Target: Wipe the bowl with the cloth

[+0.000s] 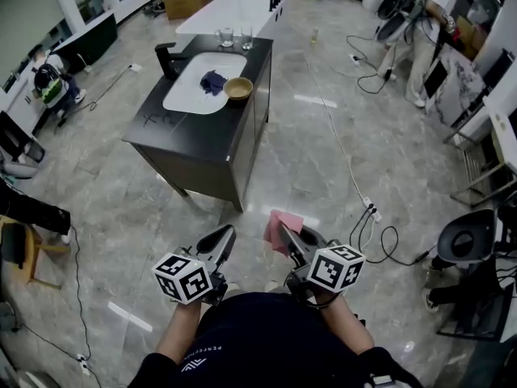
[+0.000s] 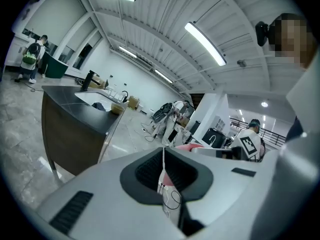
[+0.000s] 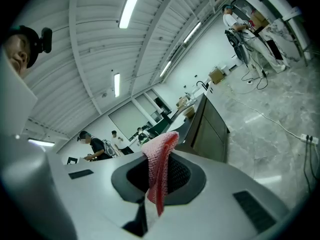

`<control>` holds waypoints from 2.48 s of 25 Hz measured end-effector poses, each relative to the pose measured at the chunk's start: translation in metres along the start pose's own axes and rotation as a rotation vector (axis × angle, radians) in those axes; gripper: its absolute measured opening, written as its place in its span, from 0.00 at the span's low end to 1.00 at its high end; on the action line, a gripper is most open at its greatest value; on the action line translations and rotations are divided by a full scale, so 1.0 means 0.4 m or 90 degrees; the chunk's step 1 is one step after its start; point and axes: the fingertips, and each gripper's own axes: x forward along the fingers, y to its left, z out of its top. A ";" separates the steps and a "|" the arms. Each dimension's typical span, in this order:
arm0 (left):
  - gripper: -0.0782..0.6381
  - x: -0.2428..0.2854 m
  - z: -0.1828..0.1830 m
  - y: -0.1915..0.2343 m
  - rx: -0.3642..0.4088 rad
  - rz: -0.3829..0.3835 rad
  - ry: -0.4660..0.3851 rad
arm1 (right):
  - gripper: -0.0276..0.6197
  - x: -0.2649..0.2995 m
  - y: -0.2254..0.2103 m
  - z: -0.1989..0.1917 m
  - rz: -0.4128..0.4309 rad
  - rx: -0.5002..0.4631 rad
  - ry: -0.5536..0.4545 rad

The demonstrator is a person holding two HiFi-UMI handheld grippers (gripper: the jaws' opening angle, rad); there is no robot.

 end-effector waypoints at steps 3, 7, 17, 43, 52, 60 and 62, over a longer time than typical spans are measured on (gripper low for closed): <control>0.13 0.036 0.002 -0.009 0.009 0.011 -0.005 | 0.11 -0.011 -0.025 0.015 0.016 0.002 0.003; 0.13 0.088 0.012 -0.035 0.024 0.010 -0.005 | 0.11 -0.020 -0.058 0.036 0.032 0.001 0.007; 0.13 0.151 0.018 -0.054 0.068 -0.018 0.038 | 0.11 -0.007 -0.111 0.067 0.034 0.026 0.008; 0.12 0.253 0.231 0.310 0.134 -0.111 0.084 | 0.11 0.444 -0.104 0.193 -0.032 0.018 0.016; 0.12 0.275 0.309 0.409 0.132 -0.142 0.074 | 0.11 0.563 -0.084 0.217 -0.048 0.021 -0.008; 0.12 0.349 0.348 0.447 0.120 -0.156 0.069 | 0.11 0.566 -0.153 0.259 -0.093 0.024 -0.023; 0.12 0.375 0.361 0.448 0.118 -0.161 0.071 | 0.11 0.579 -0.181 0.281 -0.105 0.010 -0.022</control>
